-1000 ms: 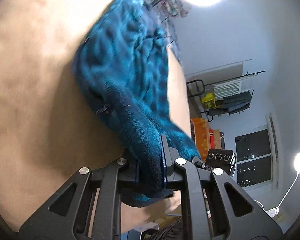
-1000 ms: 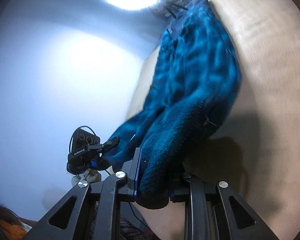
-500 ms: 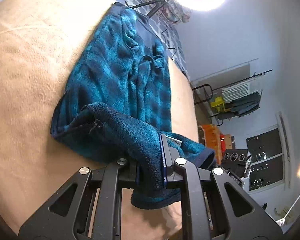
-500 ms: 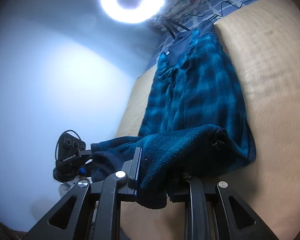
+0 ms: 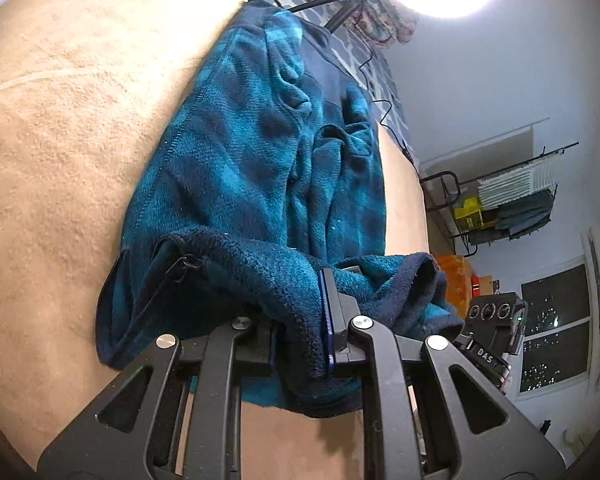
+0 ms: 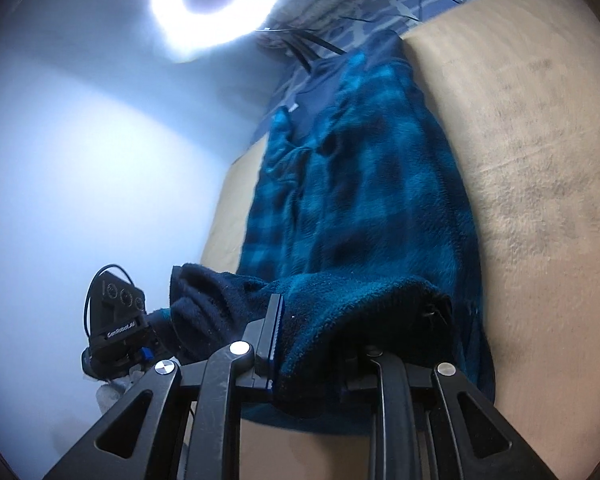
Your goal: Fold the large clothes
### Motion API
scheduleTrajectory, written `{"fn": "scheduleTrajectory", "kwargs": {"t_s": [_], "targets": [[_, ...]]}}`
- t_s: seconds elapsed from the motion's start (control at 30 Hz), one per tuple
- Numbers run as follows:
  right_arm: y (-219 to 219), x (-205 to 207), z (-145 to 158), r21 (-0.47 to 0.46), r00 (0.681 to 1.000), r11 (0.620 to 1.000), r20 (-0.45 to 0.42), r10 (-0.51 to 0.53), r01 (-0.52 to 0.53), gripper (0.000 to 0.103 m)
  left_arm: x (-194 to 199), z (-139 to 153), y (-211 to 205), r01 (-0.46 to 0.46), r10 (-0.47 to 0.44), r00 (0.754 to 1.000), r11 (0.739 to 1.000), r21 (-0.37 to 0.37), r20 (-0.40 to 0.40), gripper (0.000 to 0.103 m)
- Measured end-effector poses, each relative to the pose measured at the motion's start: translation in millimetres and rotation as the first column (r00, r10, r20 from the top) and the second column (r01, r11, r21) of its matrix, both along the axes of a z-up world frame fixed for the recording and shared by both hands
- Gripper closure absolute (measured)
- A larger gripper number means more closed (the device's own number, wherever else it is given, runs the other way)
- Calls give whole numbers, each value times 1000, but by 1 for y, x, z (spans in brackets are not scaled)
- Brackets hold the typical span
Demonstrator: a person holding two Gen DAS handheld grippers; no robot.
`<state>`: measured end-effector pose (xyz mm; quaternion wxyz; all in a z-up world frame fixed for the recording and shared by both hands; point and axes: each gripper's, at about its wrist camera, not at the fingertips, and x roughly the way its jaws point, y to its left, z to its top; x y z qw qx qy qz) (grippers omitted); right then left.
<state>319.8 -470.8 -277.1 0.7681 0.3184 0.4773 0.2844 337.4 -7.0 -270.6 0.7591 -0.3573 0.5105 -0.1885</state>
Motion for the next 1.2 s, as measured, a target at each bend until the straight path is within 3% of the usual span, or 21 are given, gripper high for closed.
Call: {"fn": "scheduleTrajectory", "kwargs": {"t_s": [0.23, 0.27, 0.33, 0.4, 0.57, 0.6, 0.63, 0.7, 0.8, 0.93, 1.0, 1.1, 1.2], "targets": [[-3, 10, -10, 37, 999, 999, -42, 5, -4, 79, 10, -7, 4, 30, -31, 999, 999, -23, -22, 79], [-4, 12, -11, 48, 999, 999, -50, 8, -5, 78, 12, -7, 5, 33, -35, 999, 998, -46, -30, 76], [-8, 15, -14, 99, 997, 995, -71, 15, -8, 69, 13, -7, 8, 29, -33, 999, 994, -102, -35, 53], [-12, 15, -14, 135, 997, 991, -78, 22, -11, 67, 14, -3, 11, 26, -30, 999, 989, -148, -27, 41], [-15, 16, -14, 186, 994, 983, -104, 27, -8, 60, 16, 8, 16, 31, -35, 999, 984, -177, -21, 37], [-17, 17, -13, 215, 994, 977, -109, 29, -5, 47, 16, 9, 18, 27, -32, 999, 982, -186, -20, 36], [-20, 17, -13, 261, 993, 965, -114, 23, 7, 26, 16, 10, 21, 22, -26, 1000, 981, -195, -17, 36], [-32, 15, -10, 343, 994, 938, -110, -24, 60, 6, 15, 13, 27, 9, -10, 1000, 980, -199, -8, 36], [-46, 14, 2, 406, 994, 909, -94, -60, 93, 9, 15, 23, 40, -8, 12, 1000, 982, -190, 18, 36], [-47, 0, 35, 190, 998, 981, 51, -39, 29, 24, 8, 43, 62, -35, 44, 993, 996, -83, 110, 36], [-42, -10, 43, 64, 995, 998, 99, -16, 10, 32, 3, 49, 65, -21, 22, 988, 1000, -4, 153, 36], [-29, -26, 50, -99, 983, 995, 176, 49, -32, 47, -4, 47, 54, 49, -65, 980, 995, 88, 186, 36], [-8, -36, 51, -296, 959, 954, 252, 125, -47, 47, -7, 36, 34, 117, -161, 969, 968, 224, 187, 36]]}}
